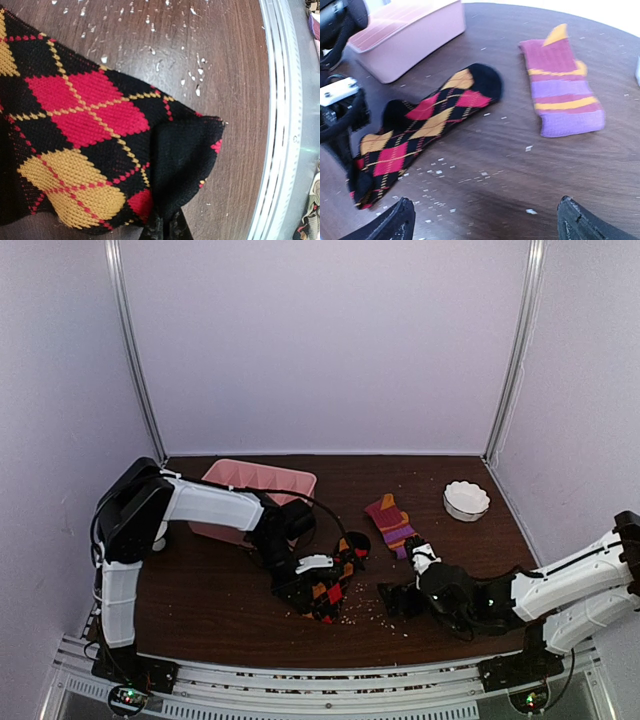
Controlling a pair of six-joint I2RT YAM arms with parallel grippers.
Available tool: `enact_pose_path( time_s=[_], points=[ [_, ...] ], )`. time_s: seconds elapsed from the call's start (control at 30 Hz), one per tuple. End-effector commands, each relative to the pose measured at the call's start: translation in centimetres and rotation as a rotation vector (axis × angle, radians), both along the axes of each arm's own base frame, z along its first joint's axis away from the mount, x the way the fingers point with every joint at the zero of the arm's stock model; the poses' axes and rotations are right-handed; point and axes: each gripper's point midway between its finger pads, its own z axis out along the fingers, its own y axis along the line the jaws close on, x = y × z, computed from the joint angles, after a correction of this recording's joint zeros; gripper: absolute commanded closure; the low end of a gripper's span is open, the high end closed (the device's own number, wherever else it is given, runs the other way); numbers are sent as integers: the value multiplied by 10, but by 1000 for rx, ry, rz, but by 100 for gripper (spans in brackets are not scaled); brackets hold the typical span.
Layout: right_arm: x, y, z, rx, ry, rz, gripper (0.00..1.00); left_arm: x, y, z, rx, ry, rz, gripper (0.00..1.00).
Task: Roll the socks
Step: Roll the sock.
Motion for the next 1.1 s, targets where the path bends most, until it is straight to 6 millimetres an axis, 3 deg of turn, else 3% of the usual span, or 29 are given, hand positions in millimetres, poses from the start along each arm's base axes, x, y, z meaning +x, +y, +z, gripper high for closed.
enact_pose_path(
  time_s=[0.0, 0.07, 0.13, 0.23, 0.37, 0.47, 0.57, 0.87, 1.07],
  points=[
    [-22, 22, 7, -156, -208, 231, 1, -3, 19, -25, 124, 37, 16, 100],
    [-50, 45, 2, -310, -327, 411, 1, -3, 19, -26, 131, 47, 17, 100],
    [-62, 63, -8, -436, -358, 507, 0, -2, 18, -25, 137, 49, 20, 100],
    [-83, 98, -13, -496, -388, 679, 8, -3, 17, -26, 139, 62, 21, 100],
    [-89, 130, -20, -563, -424, 788, 24, -6, 16, -26, 140, 90, 23, 100],
    [-92, 150, -26, -621, -450, 867, 30, -8, 15, -25, 142, 113, 23, 100],
    [-88, 155, -38, -690, -449, 916, 39, -9, 14, -24, 138, 148, 24, 100],
    [-58, 151, -51, -721, -368, 933, 59, -7, 16, -25, 139, 186, 35, 100],
    [-57, 149, -64, -734, -322, 953, 71, -4, 15, -26, 137, 203, 45, 100]
  ],
)
